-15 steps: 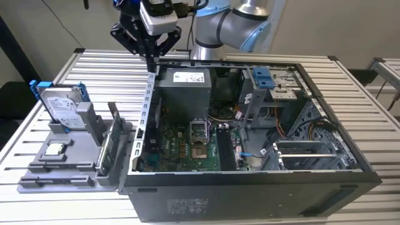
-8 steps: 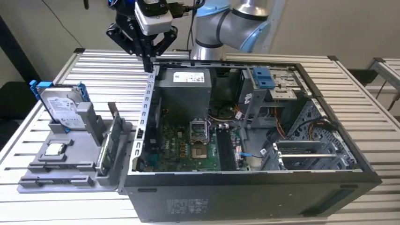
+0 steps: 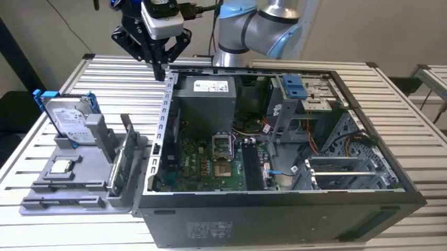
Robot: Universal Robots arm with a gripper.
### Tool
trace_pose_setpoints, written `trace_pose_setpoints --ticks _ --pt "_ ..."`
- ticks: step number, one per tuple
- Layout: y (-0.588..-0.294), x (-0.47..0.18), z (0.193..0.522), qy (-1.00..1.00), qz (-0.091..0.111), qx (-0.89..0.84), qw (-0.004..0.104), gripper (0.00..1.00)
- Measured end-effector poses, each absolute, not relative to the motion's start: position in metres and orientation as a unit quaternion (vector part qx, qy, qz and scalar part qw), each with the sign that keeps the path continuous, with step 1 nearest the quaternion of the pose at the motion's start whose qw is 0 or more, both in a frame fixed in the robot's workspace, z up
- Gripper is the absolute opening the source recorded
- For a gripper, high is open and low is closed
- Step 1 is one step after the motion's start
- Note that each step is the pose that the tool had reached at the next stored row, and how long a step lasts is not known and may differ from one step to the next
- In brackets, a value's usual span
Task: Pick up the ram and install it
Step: 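Reach for the ram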
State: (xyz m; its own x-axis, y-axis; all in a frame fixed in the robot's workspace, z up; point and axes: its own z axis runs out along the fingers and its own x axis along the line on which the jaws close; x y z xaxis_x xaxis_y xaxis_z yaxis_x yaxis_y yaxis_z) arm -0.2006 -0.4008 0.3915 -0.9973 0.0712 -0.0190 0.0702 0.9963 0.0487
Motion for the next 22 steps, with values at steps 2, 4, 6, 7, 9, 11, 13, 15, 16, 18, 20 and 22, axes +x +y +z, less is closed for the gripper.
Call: trace_pose_setpoints --ticks 2,4,6,7,9,11,13,15,16,18,20,22 --pt "-0.401 -0.204 0.392 0.999 0.024 0.035 0.010 0.11" --pt "-0.402 -0.209 0.391 0.999 0.024 0.035 0.010 0.11" --pt "-0.404 -0.213 0.391 0.999 0.024 0.035 0.010 0.11" --pt "-0.405 -0.216 0.391 0.999 0.024 0.035 0.010 0.11" --pt "-0.408 -0.220 0.391 0.999 0.024 0.035 0.010 0.11" --pt "-0.409 -0.224 0.391 0.999 0.024 0.035 0.010 0.11" --pt "-0.410 -0.227 0.391 0.999 0.024 0.035 0.010 0.11" --pt "-0.411 -0.231 0.391 0.999 0.024 0.035 0.010 0.11" --pt "-0.411 -0.232 0.391 0.999 0.024 0.035 0.010 0.11" --pt "-0.411 -0.235 0.391 0.999 0.024 0.035 0.010 0.11" --pt "-0.412 -0.239 0.391 0.999 0.024 0.035 0.010 0.11" --pt "-0.413 -0.242 0.391 0.999 0.024 0.035 0.010 0.11"
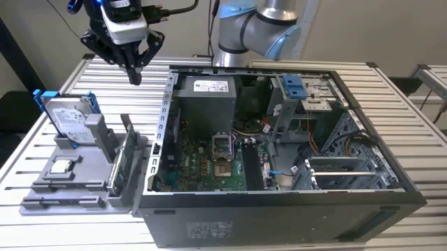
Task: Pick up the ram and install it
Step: 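Reach for the ram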
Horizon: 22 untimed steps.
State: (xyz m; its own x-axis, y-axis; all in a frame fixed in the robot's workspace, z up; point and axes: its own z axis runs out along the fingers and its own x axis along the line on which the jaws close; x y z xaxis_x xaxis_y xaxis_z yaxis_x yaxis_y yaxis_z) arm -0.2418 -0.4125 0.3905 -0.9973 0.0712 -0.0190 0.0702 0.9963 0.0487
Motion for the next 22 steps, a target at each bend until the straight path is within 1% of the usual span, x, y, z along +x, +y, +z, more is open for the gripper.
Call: trace_pose_setpoints --ticks 22 --pt "-0.417 -0.276 0.390 0.999 0.024 0.035 0.010 0.11"
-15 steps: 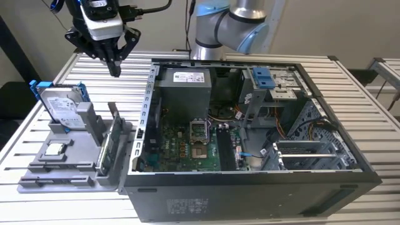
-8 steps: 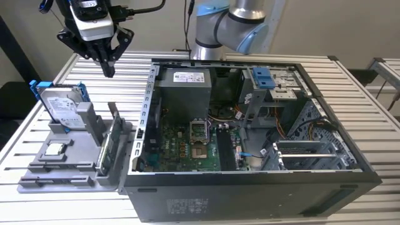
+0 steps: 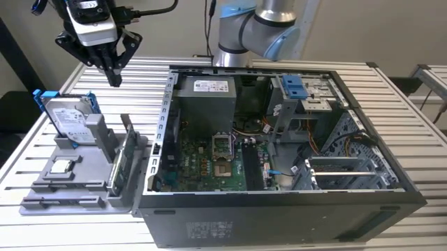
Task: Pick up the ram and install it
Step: 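Reach for the ram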
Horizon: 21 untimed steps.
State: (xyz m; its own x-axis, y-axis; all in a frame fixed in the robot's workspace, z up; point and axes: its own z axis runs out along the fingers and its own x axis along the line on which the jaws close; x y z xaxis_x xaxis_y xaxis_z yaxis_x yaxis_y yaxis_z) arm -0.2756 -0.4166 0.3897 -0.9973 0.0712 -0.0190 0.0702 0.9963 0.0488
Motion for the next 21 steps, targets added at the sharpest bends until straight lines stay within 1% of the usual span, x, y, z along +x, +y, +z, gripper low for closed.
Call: trace_pose_setpoints --ticks 21 --pt "-0.421 -0.313 0.389 0.999 0.024 0.035 0.010 0.11"
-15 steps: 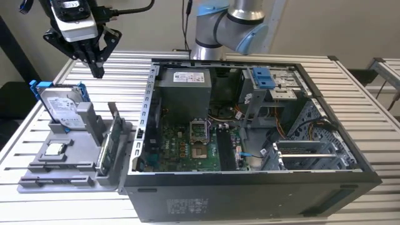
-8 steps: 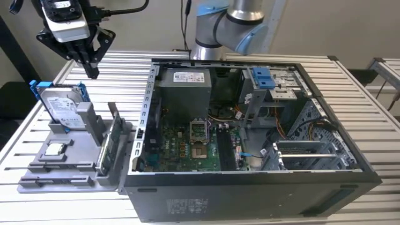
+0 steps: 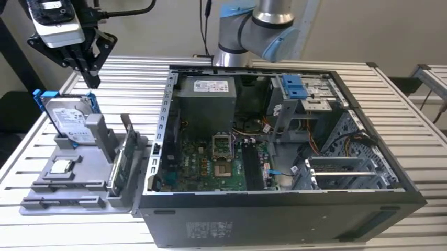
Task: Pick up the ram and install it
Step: 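Reach for the ram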
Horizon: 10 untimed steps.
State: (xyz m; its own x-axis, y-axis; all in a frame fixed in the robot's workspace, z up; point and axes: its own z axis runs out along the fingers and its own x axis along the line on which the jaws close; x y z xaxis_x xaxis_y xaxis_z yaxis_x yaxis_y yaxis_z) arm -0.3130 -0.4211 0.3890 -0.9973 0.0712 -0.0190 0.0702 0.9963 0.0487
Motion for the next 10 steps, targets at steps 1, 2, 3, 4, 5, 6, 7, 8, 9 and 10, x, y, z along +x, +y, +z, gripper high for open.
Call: trace_pose_setpoints --ticks 1,2,3,4,5,6,7,8,9,10 --pt "-0.421 -0.315 0.389 0.999 0.024 0.035 0.010 0.11" --pt "-0.421 -0.317 0.389 0.999 0.024 0.035 0.010 0.11" --pt "-0.422 -0.318 0.389 0.999 0.024 0.035 0.010 0.11" --pt "-0.422 -0.320 0.389 0.999 0.024 0.035 0.010 0.11" --pt "-0.422 -0.322 0.389 0.999 0.024 0.035 0.010 0.11" --pt "-0.422 -0.323 0.389 0.999 0.024 0.035 0.010 0.11" --pt "-0.422 -0.325 0.389 0.999 0.024 0.035 0.010 0.11" --pt "-0.423 -0.327 0.389 0.999 0.024 0.035 0.010 0.11" --pt "-0.423 -0.329 0.389 0.999 0.024 0.035 0.010 0.11" --pt "-0.423 -0.332 0.389 0.999 0.024 0.035 0.010 0.11"
